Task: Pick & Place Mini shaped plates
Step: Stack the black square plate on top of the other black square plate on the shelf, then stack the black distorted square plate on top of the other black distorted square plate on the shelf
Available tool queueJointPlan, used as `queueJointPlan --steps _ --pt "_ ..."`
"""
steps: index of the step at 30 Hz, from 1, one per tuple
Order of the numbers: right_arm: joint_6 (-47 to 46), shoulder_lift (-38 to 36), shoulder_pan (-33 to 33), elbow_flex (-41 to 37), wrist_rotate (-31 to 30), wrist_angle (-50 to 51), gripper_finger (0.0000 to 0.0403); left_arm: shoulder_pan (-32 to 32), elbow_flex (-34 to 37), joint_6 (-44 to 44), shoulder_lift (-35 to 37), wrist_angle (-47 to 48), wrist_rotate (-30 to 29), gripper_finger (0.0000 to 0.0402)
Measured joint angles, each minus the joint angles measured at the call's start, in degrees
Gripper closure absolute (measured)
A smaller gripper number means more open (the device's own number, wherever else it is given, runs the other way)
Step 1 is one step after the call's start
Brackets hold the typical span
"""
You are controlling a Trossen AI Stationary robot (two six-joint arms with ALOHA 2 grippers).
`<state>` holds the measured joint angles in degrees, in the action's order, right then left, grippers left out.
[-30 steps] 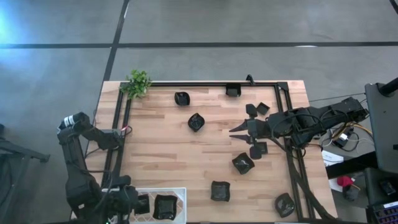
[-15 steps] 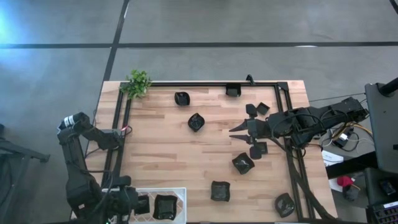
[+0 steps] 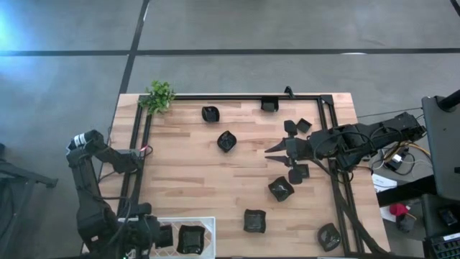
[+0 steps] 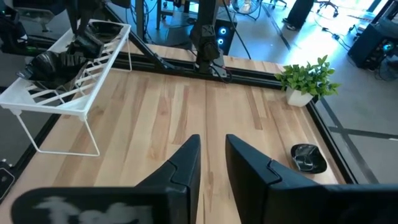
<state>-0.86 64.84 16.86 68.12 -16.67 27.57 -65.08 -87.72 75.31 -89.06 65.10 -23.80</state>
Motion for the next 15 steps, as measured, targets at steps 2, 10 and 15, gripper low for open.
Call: queueJointPlan --steps 2,10,15 --pt "0.0 0.0 0.0 0.0 0.0 0.0 0.0326 0.0 0.0 -0.17 0.0 0.01 0.5 0.0342" --pt "-0.11 0.0 0.0 0.0 0.0 -0.02 0.0328 0.0 0.0 -0.78 0.06 0.04 0.69 0.0324" --pt "-0.21 0.0 0.0 0.0 0.0 -0.03 0.0335 0.01 0.0 -3.21 1.27 0.33 -0.91 0.0323"
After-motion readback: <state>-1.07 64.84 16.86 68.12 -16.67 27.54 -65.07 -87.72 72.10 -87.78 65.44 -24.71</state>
